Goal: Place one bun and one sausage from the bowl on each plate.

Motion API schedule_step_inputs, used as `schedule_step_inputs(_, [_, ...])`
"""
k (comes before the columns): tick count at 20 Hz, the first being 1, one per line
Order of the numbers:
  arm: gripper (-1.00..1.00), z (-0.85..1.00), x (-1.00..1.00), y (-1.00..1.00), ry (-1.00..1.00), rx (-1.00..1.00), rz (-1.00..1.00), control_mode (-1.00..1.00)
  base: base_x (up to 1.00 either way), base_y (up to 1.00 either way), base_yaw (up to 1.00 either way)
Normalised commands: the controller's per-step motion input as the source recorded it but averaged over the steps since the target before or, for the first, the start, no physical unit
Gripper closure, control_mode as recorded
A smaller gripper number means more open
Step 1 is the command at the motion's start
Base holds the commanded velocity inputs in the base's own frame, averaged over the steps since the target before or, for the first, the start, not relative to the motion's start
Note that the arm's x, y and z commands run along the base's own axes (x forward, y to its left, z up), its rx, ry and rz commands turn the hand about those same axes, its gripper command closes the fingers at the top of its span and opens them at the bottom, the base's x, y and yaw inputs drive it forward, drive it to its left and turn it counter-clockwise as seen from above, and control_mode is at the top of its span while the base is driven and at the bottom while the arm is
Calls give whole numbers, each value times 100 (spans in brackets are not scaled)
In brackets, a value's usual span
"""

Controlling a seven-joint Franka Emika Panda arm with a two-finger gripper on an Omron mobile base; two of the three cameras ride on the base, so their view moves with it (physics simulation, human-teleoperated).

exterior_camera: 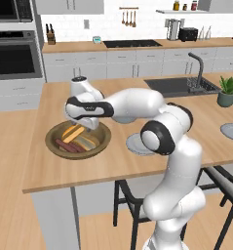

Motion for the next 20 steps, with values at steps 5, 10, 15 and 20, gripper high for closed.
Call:
schedule_step_inputs(5, [-100, -5, 43, -2, 0, 0, -5, -100, 0, 0, 0])
schedule_step_inputs(10, [-100, -6, 39, 0, 0, 0, -2, -100, 0, 0, 0])
schedule_step_inputs(15, [-100, -30, 26, 5, 0, 0, -1, -100, 0, 0, 0])
schedule_step_inputs(20, [-100, -17, 26, 16, 0, 0, -3, -100, 0, 0, 0])
